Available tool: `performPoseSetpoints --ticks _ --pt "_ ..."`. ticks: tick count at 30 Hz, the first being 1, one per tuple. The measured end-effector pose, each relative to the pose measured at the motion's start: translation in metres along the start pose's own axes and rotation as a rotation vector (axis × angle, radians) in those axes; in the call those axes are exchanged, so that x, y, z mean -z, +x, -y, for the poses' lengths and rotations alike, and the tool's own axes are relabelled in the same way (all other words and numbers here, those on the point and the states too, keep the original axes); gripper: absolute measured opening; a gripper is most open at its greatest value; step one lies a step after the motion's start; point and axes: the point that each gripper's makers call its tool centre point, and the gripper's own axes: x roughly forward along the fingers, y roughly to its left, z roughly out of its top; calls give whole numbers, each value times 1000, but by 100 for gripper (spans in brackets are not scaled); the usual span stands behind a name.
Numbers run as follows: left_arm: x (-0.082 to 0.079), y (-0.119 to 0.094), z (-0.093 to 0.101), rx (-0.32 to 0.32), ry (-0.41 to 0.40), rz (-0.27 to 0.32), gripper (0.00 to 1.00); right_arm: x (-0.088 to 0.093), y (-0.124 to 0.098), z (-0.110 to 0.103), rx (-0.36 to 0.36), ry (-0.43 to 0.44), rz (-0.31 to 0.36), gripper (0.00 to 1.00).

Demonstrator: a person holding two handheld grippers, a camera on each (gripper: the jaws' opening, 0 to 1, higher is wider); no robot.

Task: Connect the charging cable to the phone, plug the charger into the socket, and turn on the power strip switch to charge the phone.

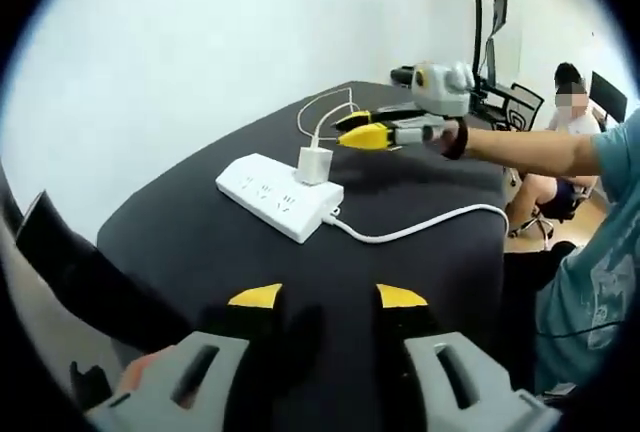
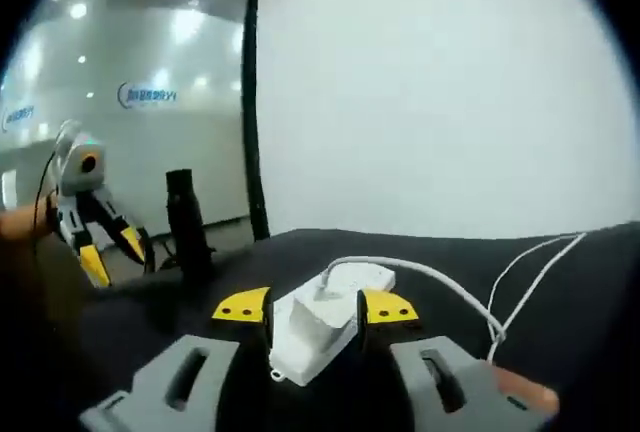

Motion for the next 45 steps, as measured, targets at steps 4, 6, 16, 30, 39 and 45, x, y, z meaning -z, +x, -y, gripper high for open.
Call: performPoseSetpoints --ticks 4,6,16,30,39,45 --pt "0 -2 -3 -8 9 -6 31 4 11 2 -3 96 16 29" --pt "-1 -3 -5 -13 11 -6 31 7 13 2 6 94 14 27" --pt "-2 5 -10 -17 10 -22 30 14 33 -5 17 102 28 11" --pt "-2 19 -3 14 14 -10 29 15 35 -14 23 -19 108 5" --pt "-4 21 0 24 18 -3 28 14 41 -15 31 31 118 5" --pt "-12 17 3 20 5 19 27 14 43 -9 35 62 121 5"
